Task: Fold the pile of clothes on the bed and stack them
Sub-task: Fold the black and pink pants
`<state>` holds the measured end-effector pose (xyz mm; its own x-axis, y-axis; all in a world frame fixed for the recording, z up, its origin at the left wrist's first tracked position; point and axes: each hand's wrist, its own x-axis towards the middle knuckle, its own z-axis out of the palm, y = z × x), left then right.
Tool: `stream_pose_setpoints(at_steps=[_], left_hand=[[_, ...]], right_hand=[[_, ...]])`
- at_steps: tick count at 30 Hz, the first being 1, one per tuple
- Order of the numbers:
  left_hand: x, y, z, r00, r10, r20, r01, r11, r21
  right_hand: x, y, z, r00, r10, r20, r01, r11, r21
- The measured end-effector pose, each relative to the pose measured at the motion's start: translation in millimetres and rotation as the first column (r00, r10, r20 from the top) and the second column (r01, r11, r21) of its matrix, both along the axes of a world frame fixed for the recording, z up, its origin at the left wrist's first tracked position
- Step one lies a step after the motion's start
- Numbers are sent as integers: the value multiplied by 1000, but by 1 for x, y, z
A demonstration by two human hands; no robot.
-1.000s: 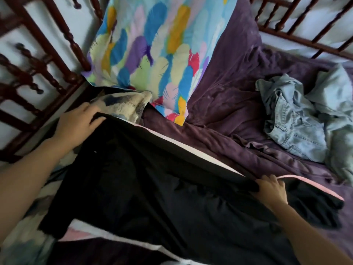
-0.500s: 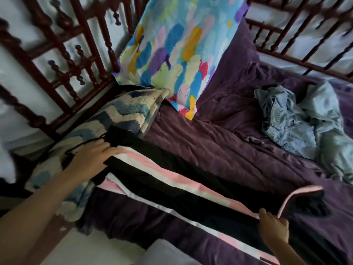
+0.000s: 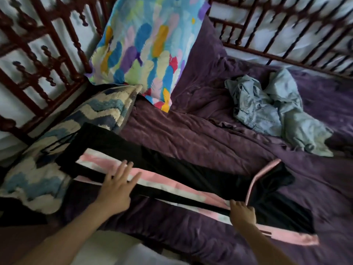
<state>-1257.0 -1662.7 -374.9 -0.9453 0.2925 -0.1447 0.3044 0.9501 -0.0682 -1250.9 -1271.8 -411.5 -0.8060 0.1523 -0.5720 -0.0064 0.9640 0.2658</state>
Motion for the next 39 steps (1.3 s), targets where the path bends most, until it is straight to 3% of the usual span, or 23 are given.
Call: stream_pose_setpoints(at_steps=[3,7,10,13,18,21,24,29,32,34,39], left_hand=[[-1,74,-14,975,-105,197,110,994,-15],[3,147,-25,925,-40,379,71,995,-67],[2,188,-22,948,-83,306,106,993,-58],[-6,232,-26,944,-134,303,147,989,-21],[-17,306,-44,934,-114,338,97,993,67],[-19,346,-60,901,-25,432,-20,995,100],[-12,371,-74,876,0,482,-54,994,99],[5,371,-78,877,-160,454,107,985,139],[12,365,-80,879,-197,434,160,980,121],[15,362,-81,873,-213,439,167,976,142],[17,363,-73,835,-265,483,236,964,121]], right_hand=[[6,11,-5,999,-44,29,46,997,-58],[22,27,-4,986,-65,151,89,982,-164],[17,43,-2,962,-192,194,259,868,-424],[-11,79,2,913,-395,96,377,734,-565],[-62,169,4,930,-363,-51,309,852,-422],[-98,212,3,972,-210,-106,174,945,-278],[-129,226,-4,991,14,-130,-47,967,-251],[-149,219,-29,921,391,9,-384,909,-160],[-149,230,-27,925,364,107,-363,931,-28],[-136,244,-19,919,360,-160,-364,931,6],[-39,305,-16,825,299,-480,-372,926,-63]])
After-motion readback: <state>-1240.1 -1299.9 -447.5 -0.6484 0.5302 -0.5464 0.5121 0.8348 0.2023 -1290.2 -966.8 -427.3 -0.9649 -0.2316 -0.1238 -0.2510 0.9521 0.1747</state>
